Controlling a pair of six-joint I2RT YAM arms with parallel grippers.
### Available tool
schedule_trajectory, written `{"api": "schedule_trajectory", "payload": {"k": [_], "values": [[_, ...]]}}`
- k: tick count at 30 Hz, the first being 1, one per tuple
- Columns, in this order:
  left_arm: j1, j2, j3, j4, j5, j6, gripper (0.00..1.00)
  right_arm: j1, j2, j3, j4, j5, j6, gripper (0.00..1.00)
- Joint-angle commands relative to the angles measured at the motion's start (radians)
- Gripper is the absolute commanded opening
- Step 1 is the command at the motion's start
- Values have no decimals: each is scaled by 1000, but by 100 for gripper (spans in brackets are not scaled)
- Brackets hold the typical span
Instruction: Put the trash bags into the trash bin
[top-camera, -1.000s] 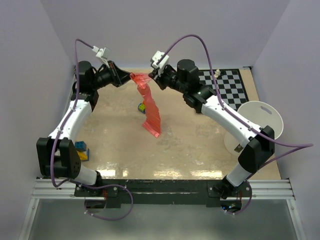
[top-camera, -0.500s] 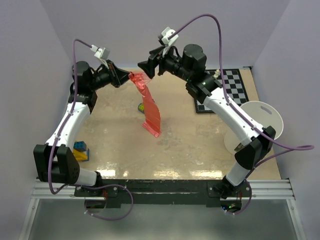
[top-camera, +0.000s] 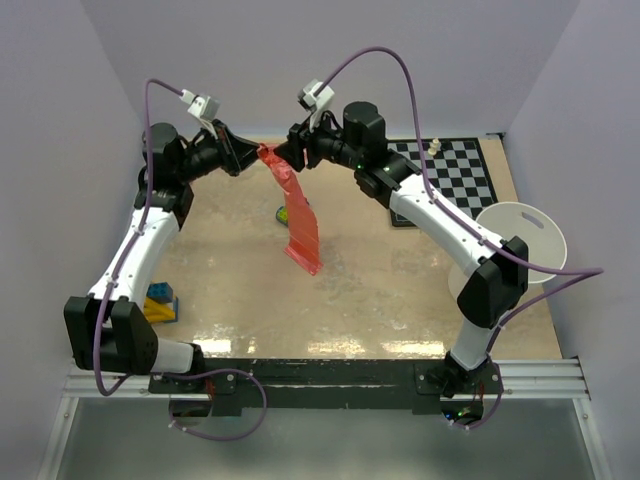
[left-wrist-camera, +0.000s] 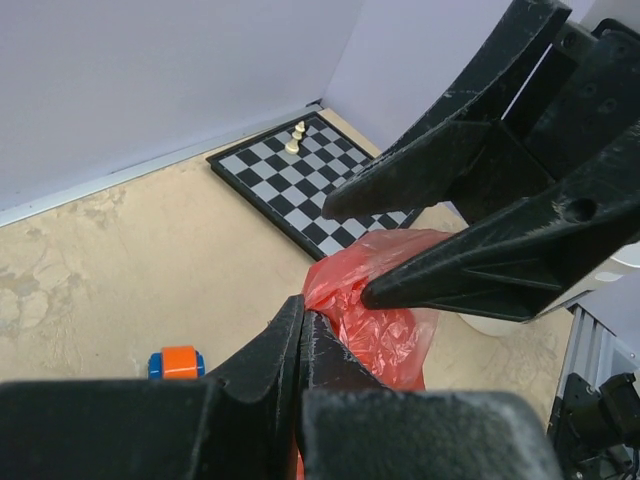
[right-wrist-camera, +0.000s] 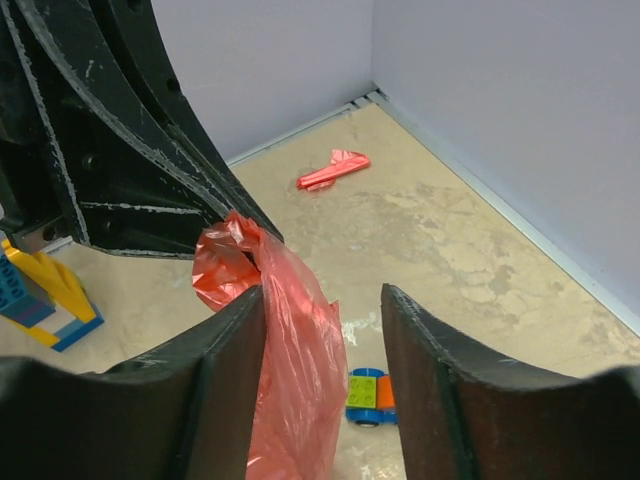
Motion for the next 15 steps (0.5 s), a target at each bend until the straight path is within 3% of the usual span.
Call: {"api": "schedule_trajectory", "payload": {"k": [1,7,15], "values": [[-8,-53,11,12,2,18,0,2,-42,-6,31,27,15,50],[-22,-71,3,-8,7,64,0,2,-8,26,40,3,95,56],[-31,-94,28,-32,-2,125,0,5,-2,-13,-14,88,98,48]]}}
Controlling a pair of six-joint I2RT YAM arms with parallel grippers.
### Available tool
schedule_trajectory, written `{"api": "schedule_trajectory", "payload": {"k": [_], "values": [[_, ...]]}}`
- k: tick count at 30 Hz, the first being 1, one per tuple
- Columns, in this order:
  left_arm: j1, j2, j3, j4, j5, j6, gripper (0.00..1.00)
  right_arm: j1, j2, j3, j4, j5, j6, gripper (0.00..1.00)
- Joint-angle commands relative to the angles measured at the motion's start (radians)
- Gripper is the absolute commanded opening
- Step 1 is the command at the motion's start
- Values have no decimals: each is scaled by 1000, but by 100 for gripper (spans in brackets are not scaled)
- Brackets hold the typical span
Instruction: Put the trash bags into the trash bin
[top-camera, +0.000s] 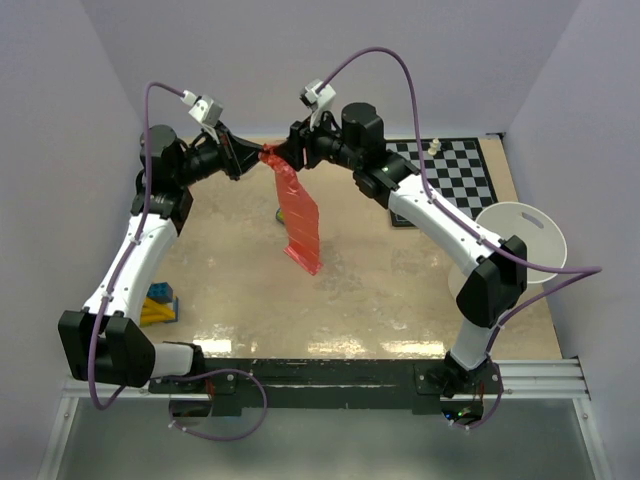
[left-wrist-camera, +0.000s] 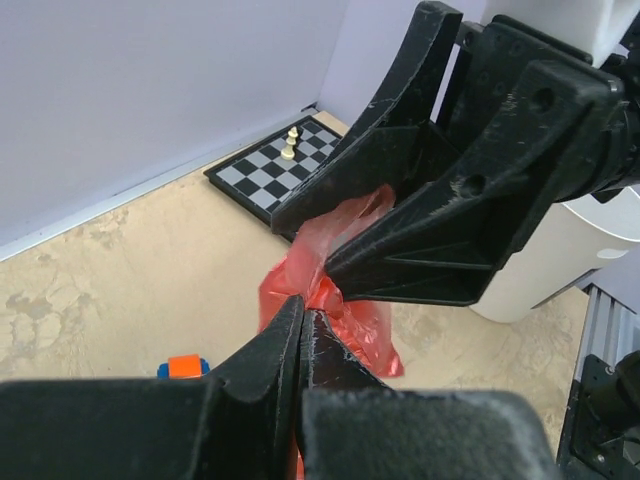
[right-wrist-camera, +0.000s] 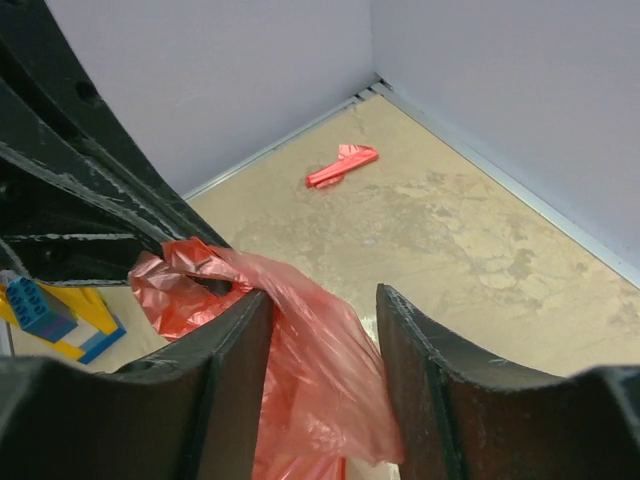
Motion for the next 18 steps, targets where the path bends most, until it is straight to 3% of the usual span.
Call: {"api": "schedule_trajectory", "payload": {"k": [1,6,11,18], "values": [[-5,-38,31,7,-1,57,0,4,-15,-37,-15,92,18,47],[-7,-42,45,-36,-9,96,0,-14,-58,-111,10,148,31,31],[-8,-48,34,-63,5,119,0,-49,-82,-131,30,155,15,1],[-10,-59,8,-187,-26,218,0,-80,-138,-148,27,156,-77,0]]}}
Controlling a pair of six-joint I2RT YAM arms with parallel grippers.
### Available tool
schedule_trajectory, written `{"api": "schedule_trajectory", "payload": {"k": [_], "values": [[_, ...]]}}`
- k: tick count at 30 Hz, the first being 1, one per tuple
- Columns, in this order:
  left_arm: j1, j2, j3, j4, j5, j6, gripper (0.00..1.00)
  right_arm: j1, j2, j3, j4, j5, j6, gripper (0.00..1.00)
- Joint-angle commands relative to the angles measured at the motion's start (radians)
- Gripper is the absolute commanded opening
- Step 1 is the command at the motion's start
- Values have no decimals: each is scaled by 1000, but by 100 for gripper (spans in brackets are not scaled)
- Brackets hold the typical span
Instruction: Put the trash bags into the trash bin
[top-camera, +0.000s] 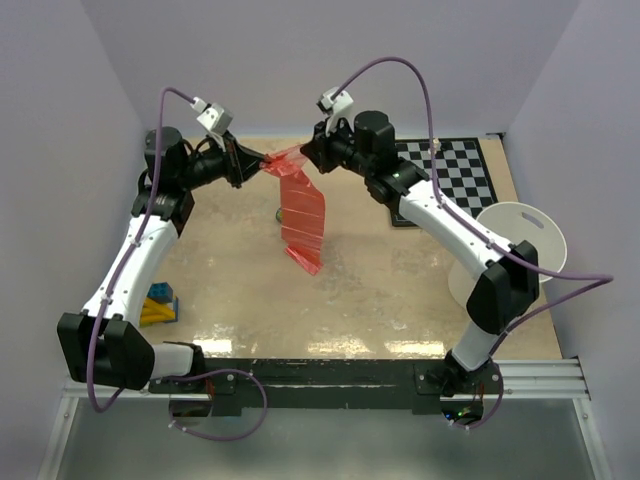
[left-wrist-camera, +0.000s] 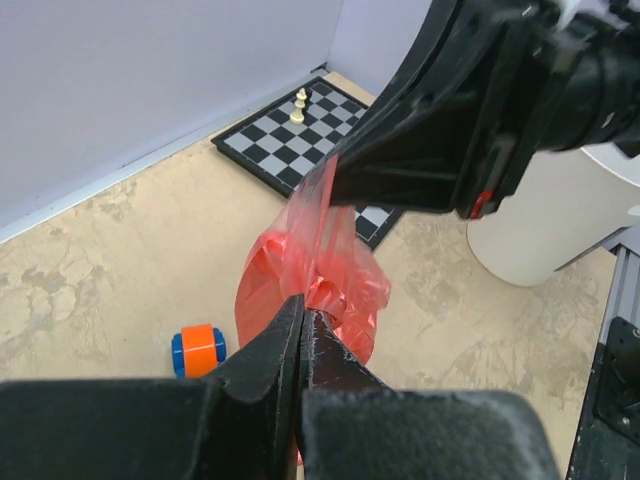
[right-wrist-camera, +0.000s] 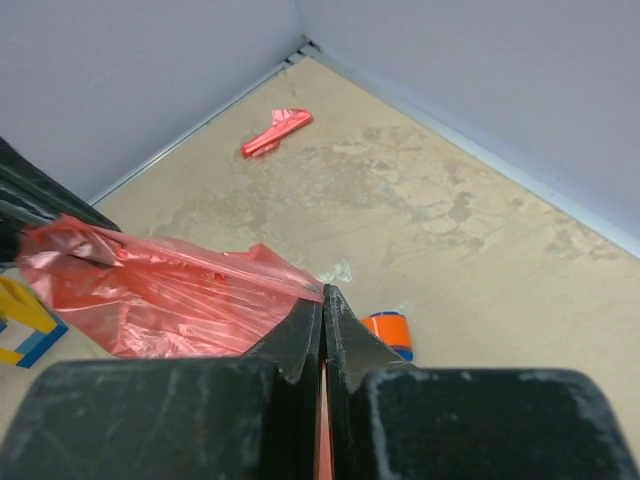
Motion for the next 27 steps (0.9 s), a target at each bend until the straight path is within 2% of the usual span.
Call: {"api": "schedule_trajectory", "payload": {"k": [1,5,6,8,9,11,15,19,23,27], "values": [[1,-44,5,-85,-29,103,1,-30,-91,-13,25,25,-94,0],[1,-55,2,-73,-57,97,35,-24,-118,-6,11,7,-140,0],[1,-66,-7,-38,-49,79,44,-20,-120,-6,5,20,-140,0],[1,-105,-48,109,-44,1,71,-13,-126,-6,4,51,-134,0],[-1,-122,-61,171,-46,-39,79,-12,-126,-6,4,59,-130,0],[-15,-116,-50,231,-44,-91,82,-9,-125,-4,7,68,-122,0],[-71,-55,19,227,-78,-90,90,2,-121,-3,13,88,-116,0],[-130,17,108,116,-188,-15,92,5,-118,14,18,82,-81,0],[-145,77,143,116,-323,-36,90,13,-125,23,19,56,-82,0],[-159,140,189,122,-330,-23,89,14,-141,13,25,48,-64,0]]}}
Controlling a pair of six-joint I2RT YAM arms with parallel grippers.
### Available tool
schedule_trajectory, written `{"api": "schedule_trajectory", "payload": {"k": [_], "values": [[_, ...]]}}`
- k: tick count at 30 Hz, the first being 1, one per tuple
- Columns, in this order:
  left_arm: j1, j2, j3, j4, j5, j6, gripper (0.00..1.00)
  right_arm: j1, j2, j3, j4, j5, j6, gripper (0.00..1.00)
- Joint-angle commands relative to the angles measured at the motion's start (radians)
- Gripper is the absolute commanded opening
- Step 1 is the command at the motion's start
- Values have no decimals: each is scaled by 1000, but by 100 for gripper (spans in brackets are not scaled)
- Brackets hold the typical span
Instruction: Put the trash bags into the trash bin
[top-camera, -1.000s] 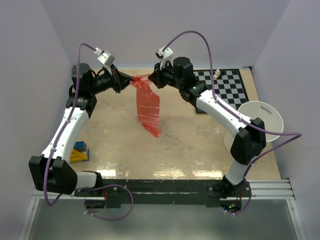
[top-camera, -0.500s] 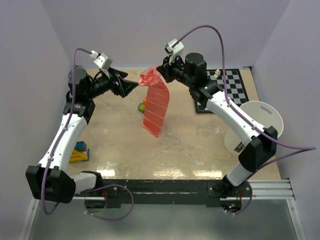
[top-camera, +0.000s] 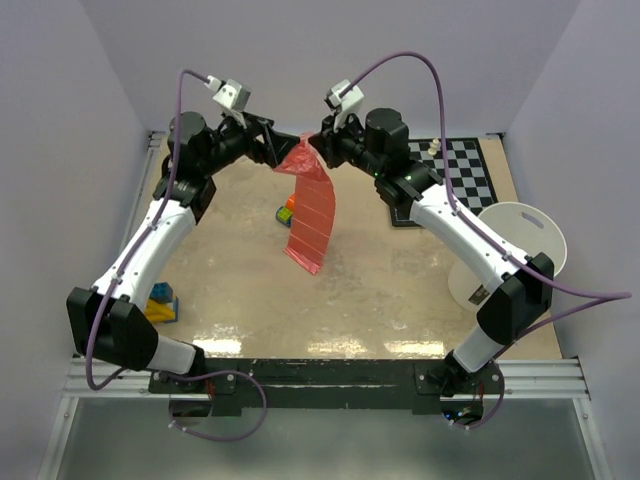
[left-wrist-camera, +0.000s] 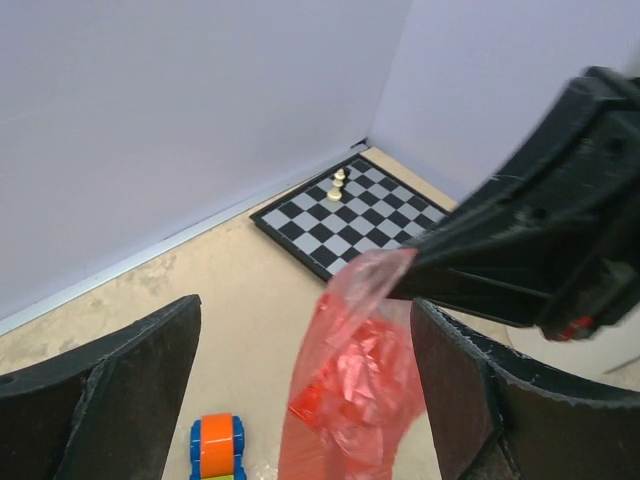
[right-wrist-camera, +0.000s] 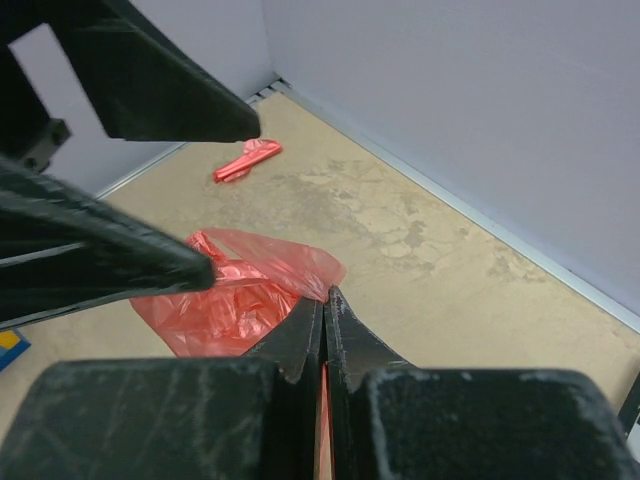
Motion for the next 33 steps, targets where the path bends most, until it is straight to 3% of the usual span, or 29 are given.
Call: {"api": "schedule_trajectory", "payload": {"k": [1,8,15,21,27,33], "values": [[-21,52,74,10,-77,29,89,7,-52,19,33,-9,28,0],[-78,75,69,10,-104,73,88,7,-60,10,48,-3,44,0],[-89,124,75,-24,-287,102,87,7,-72,16,44,-57,41,0],[-86,164,83,-15,-295,43,86,7,-115,-10,37,-56,4,0],[-84,144,69,-85,-330,55,80,-15,-146,-40,57,67,-5,0],[-40,97,25,-131,-316,62,64,-33,-158,-64,105,185,-12,0]]}}
